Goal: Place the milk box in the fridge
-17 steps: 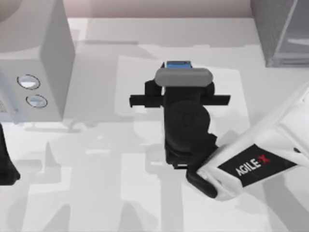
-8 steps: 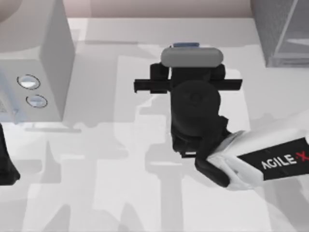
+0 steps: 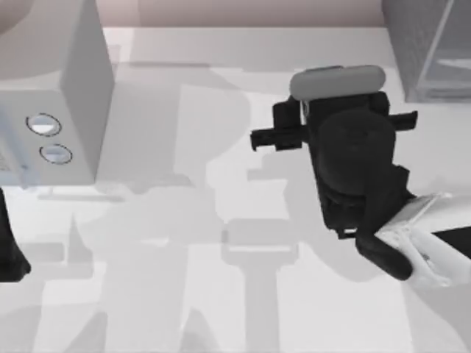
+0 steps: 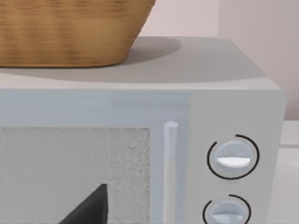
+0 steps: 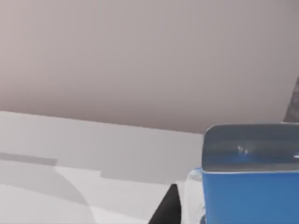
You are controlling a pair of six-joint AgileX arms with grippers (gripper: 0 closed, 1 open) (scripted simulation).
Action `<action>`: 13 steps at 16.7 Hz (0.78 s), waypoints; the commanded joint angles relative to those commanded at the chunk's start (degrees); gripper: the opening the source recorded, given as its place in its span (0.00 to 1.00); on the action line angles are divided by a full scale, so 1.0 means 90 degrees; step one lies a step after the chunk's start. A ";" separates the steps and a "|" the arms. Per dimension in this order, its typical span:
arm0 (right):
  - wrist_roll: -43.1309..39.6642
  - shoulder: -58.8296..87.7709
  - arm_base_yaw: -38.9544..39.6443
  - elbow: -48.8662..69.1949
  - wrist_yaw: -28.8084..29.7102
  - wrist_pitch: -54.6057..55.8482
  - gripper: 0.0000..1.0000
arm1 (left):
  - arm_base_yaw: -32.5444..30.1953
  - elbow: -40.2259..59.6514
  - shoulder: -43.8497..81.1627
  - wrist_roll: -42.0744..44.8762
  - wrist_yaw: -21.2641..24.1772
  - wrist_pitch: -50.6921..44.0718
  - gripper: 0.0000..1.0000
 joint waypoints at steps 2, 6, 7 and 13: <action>-0.0026 -0.0896 -0.0317 -0.0458 -0.0522 -0.0505 0.00 | 0.0000 0.0000 0.0000 0.0000 0.0000 0.0000 1.00; 0.0012 -0.3493 -0.1024 -0.1239 -0.1576 -0.1379 0.00 | 0.0000 0.0000 0.0000 0.0000 0.0000 0.0000 1.00; 0.0034 -0.4295 -0.1226 -0.1433 -0.1825 -0.1615 0.00 | 0.0000 0.0000 0.0000 0.0000 0.0000 0.0000 1.00; 0.0096 -0.8878 -0.2767 -0.2908 -0.3168 -0.3381 0.00 | 0.0000 0.0000 0.0000 0.0000 0.0000 0.0000 1.00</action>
